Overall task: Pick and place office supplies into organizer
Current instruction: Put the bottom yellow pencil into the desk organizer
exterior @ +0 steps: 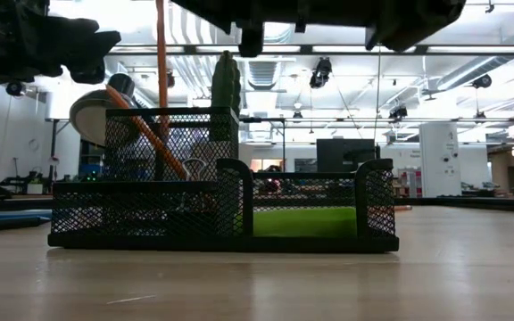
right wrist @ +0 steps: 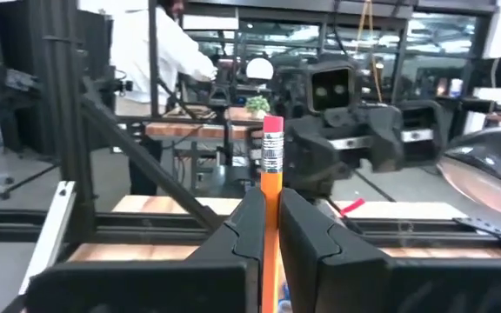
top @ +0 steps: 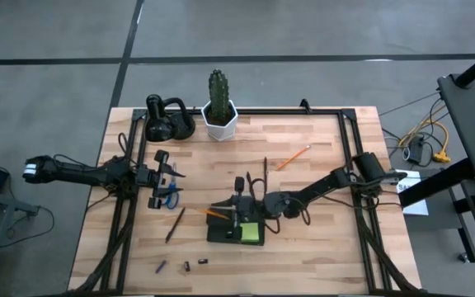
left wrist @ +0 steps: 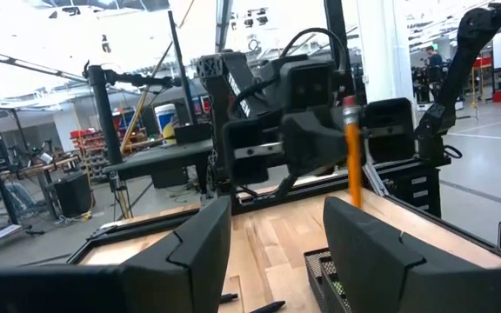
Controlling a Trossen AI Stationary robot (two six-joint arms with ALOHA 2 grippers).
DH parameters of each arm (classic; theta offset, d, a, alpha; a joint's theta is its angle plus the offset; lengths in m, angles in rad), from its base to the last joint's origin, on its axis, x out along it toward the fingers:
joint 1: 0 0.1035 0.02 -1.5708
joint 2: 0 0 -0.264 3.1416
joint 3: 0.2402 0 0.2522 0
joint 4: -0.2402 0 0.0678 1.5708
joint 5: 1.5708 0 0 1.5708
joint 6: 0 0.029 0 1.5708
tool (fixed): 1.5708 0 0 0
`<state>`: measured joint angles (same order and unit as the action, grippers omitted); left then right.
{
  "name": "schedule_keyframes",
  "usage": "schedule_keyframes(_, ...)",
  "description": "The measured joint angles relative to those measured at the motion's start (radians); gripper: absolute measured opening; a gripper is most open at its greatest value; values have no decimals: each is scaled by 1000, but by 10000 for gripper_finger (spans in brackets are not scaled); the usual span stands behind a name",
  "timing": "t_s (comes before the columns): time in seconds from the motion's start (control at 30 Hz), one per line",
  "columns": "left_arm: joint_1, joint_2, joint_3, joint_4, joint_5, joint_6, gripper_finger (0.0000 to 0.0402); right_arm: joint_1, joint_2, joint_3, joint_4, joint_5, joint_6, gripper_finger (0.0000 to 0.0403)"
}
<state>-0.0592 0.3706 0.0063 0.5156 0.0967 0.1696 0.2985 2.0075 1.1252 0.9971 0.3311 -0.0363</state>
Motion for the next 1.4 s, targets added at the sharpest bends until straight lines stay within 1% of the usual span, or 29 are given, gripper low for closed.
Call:
schedule_keyframes(0.07, 0, 0, 0, -1, 0, 0, 169, -5, 0, -1, -18, -3, 19, 11)
schedule_keyframes(0.2, 0, 0, 0, 0, 0, 0, 170, -18, 4, -2, -37, -57, 78, 11)
schedule_keyframes(0.33, 0, 0, 0, 0, 0, 0, 169, -39, 3, -2, -106, -82, 114, 11)
schedule_keyframes(0.5, 0, 0, 0, -1, 0, 0, 169, -66, 3, -2, -180, -149, 174, 11)
schedule_keyframes(0.63, 0, 0, 0, 0, 0, -1, 169, -80, 4, -2, -202, -157, 188, 11)
schedule_keyframes(0.8, 0, 0, 0, -1, 0, -5, 169, -88, 4, -2, -235, -256, 210, 11)
schedule_keyframes(1.1, 0, 0, 0, -1, 0, -5, 169, -90, 4, -2, -288, -261, 209, 16)
schedule_keyframes(1.4, 0, 0, 0, -1, 0, -5, 170, -92, 3, -2, -287, -250, 190, 62)
